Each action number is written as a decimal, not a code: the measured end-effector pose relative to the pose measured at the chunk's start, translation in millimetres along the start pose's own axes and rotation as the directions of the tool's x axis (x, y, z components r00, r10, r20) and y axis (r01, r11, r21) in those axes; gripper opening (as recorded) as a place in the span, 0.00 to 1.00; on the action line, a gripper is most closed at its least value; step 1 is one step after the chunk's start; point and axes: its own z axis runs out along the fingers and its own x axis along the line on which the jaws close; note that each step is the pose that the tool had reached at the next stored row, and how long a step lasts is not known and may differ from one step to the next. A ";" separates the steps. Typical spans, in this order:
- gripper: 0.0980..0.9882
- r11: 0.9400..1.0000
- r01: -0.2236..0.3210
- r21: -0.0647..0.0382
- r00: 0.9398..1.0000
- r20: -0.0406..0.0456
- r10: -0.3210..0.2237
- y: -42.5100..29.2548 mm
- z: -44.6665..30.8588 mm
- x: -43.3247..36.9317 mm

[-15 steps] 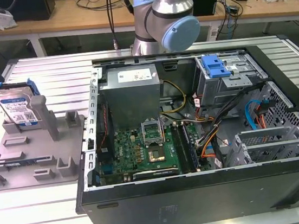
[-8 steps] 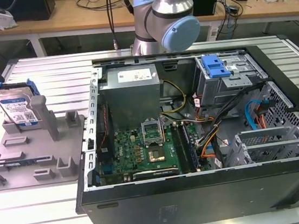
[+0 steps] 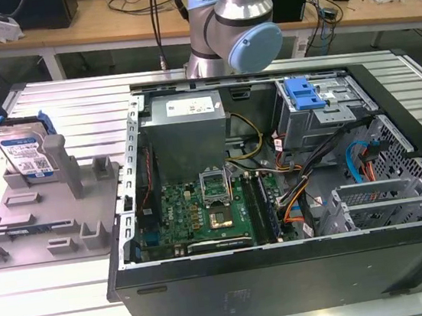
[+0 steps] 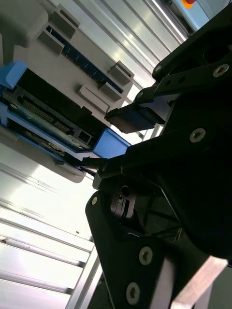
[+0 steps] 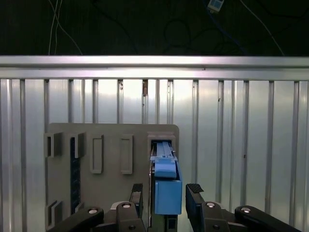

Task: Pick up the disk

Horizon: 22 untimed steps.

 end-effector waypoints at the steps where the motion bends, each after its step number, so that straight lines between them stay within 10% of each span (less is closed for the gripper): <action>1: 0.43 1.000 0.000 0.000 1.000 0.000 0.000 0.1 0.5 0.1; 22: 0.43 1.000 0.000 0.000 1.000 0.000 0.000 0.7 13.1 0.0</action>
